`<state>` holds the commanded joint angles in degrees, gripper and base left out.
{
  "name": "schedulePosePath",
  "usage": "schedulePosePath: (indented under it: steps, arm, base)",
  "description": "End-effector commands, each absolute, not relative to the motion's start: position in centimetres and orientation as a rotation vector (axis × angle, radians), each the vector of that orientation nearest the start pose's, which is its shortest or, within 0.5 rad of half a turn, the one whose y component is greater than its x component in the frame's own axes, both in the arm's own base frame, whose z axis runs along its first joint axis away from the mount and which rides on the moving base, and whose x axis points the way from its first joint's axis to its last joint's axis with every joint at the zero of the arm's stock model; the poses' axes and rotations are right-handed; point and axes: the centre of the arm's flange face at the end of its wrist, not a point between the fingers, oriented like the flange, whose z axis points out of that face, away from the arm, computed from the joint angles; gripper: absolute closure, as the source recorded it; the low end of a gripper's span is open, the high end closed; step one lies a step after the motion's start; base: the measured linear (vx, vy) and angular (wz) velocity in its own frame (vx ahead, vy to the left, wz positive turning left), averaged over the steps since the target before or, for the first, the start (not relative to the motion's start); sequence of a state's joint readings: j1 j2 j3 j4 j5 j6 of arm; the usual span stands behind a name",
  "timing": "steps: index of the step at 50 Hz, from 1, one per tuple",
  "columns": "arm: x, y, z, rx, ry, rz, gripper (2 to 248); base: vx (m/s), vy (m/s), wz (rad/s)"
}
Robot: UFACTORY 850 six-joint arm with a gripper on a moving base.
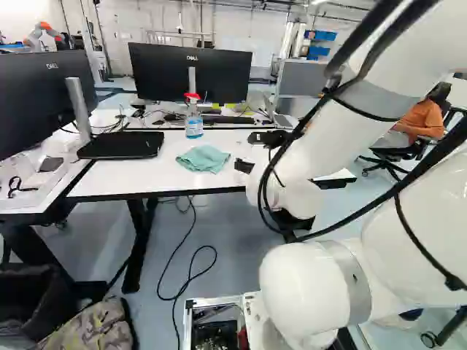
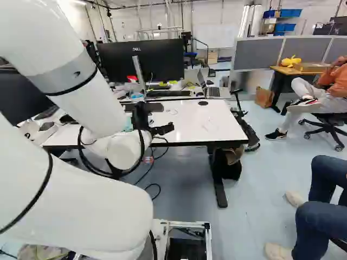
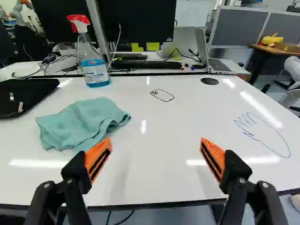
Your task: Clean the table with the green towel
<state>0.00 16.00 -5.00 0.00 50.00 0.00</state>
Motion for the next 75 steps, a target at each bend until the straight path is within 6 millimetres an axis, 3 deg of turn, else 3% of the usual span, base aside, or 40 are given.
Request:
schedulePosePath:
  steps: [53, 75]
  arm:
    - [27.0, 0.0, 36.6, -2.558, 0.000, -1.824, 3]
    - [31.1, 0.0, 37.0, -2.571, -0.002, -1.805, 3]
  base:
    - [0.000, 0.000, 0.000]
    - [0.000, 0.000, 0.000]
